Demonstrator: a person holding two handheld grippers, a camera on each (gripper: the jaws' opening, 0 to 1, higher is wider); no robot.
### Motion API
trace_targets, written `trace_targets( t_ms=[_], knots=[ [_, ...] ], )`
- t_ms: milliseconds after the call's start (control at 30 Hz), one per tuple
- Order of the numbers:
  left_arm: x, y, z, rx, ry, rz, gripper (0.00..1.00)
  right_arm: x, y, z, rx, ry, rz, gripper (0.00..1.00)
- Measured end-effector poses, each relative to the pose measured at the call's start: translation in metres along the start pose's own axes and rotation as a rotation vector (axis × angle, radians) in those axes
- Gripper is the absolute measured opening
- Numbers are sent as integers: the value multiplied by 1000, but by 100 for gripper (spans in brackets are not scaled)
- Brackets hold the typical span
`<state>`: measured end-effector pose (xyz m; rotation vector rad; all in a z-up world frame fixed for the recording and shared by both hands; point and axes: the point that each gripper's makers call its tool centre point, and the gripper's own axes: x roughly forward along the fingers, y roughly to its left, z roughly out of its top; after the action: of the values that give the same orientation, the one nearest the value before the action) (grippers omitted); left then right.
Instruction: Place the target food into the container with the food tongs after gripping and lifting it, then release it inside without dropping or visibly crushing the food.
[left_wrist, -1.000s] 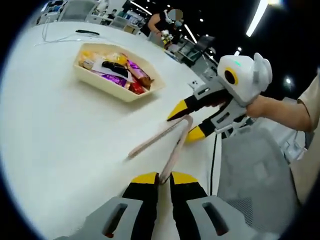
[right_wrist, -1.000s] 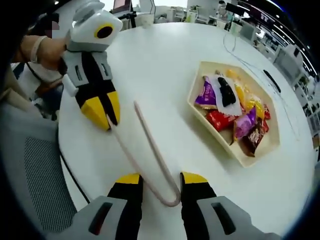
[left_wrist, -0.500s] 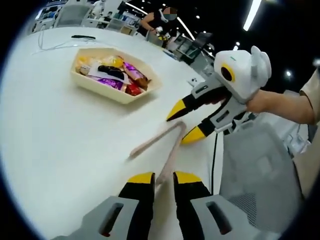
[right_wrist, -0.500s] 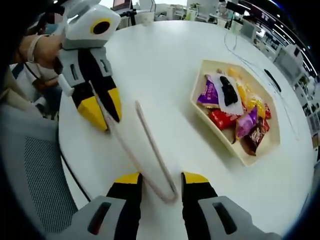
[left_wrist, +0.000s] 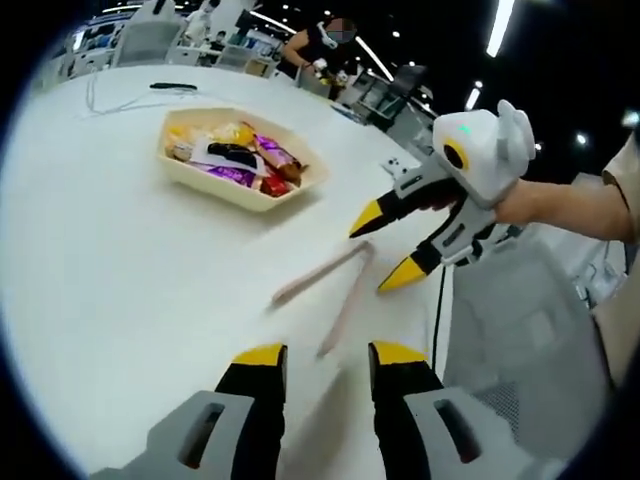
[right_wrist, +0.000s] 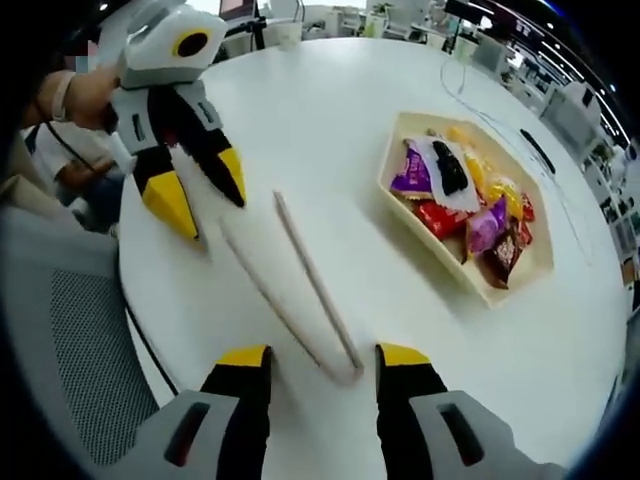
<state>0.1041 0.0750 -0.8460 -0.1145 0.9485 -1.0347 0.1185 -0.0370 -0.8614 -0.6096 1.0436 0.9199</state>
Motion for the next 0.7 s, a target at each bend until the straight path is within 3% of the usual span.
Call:
trace_targets(
  t_ms=[300,700],
  knots=[
    [-22,0,-20,-26,-25,31,41,-23,7,-7,55,-37,-43,49],
    [-53,-10,-43,-47,-32,77,48,-50,34,-26,158,-78,-77,56]
  ],
)
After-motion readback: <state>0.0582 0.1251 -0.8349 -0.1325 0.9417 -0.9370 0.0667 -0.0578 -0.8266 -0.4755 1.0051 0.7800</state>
